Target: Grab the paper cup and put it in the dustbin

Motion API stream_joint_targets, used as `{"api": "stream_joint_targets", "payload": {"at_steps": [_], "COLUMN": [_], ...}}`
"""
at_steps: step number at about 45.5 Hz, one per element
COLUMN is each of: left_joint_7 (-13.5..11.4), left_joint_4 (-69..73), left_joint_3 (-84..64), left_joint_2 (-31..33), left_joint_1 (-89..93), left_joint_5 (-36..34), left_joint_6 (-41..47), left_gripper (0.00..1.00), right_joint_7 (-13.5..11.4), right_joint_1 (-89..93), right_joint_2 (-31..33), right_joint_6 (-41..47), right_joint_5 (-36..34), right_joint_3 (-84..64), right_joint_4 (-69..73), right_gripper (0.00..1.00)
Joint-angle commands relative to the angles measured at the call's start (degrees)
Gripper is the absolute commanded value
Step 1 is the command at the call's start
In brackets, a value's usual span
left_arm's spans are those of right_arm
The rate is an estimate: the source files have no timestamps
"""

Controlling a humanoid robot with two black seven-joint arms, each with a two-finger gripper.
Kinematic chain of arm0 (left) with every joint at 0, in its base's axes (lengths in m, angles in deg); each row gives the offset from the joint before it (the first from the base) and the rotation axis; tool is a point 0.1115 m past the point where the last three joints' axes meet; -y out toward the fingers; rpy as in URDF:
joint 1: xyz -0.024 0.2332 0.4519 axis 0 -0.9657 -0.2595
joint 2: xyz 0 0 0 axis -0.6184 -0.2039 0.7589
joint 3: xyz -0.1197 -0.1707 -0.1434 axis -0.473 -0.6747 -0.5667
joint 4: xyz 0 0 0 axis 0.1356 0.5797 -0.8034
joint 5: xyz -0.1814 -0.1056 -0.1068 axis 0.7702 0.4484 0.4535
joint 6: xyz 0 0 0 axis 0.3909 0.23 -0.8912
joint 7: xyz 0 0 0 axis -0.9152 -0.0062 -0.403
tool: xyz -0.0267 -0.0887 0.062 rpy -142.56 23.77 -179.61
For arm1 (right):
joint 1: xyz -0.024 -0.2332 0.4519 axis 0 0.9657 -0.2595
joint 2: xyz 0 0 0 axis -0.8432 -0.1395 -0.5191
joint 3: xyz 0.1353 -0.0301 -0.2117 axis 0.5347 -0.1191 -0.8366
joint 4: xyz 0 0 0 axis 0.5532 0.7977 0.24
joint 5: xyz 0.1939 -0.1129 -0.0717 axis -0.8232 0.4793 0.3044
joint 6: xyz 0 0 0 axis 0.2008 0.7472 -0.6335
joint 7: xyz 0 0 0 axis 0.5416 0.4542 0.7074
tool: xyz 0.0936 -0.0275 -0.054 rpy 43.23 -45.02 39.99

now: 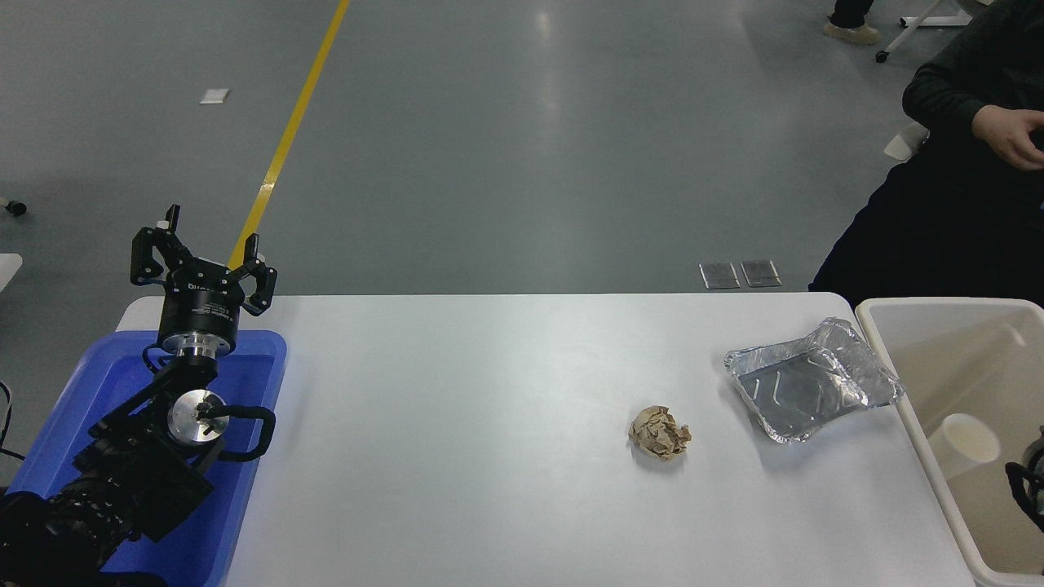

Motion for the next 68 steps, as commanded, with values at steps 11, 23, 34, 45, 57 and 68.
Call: {"api": "stream_joint_targets", "payload": {"at_steps": [11,23,34,45,57,68], "left_joint_7": [0.0,0.0,0.0,0.0,0.0,0.0], "left_joint_4": [0.0,0.0,0.0,0.0,0.0,0.0], "left_joint_3": [0.1,0.1,0.1,0.1,0.0,0.0], "left_joint_2": [0.0,-0.1,-0.1,0.0,-0.1,-0.1], "left_joint_1": [0.0,0.0,0.0,0.0,0.0,0.0], "left_joint_5": [0.0,0.0,0.0,0.0,0.0,0.0], "left_joint_6": [0.0,0.0,0.0,0.0,0.0,0.0], "left_gripper": [0.99,0.99,0.99,0.99,0.99,0.99], "right_joint_7": [0.0,0.5,3.9,4.3,4.0,4.6], "right_joint_1": [-4.8,-12.6,-22.4,-36.3,-53.7,-78.4], "right_joint_2": [1.0,6.4,12.7,23.7,26.4,15.0], "right_joint_6": [1.9,2.4,2.4,2.3,2.6,2.8], "right_joint_5": [0.0,0.3,1.2,12.3,27.2,27.1], "right_joint_3": [-10.6,-26.2,-43.1,-49.3,-62.5,-90.4], "right_joint_4": [0.6,9.0,21.9,49.3,70.5,87.8], "right_gripper": [1.00,1.00,1.00,1.00,1.00,1.00]}}
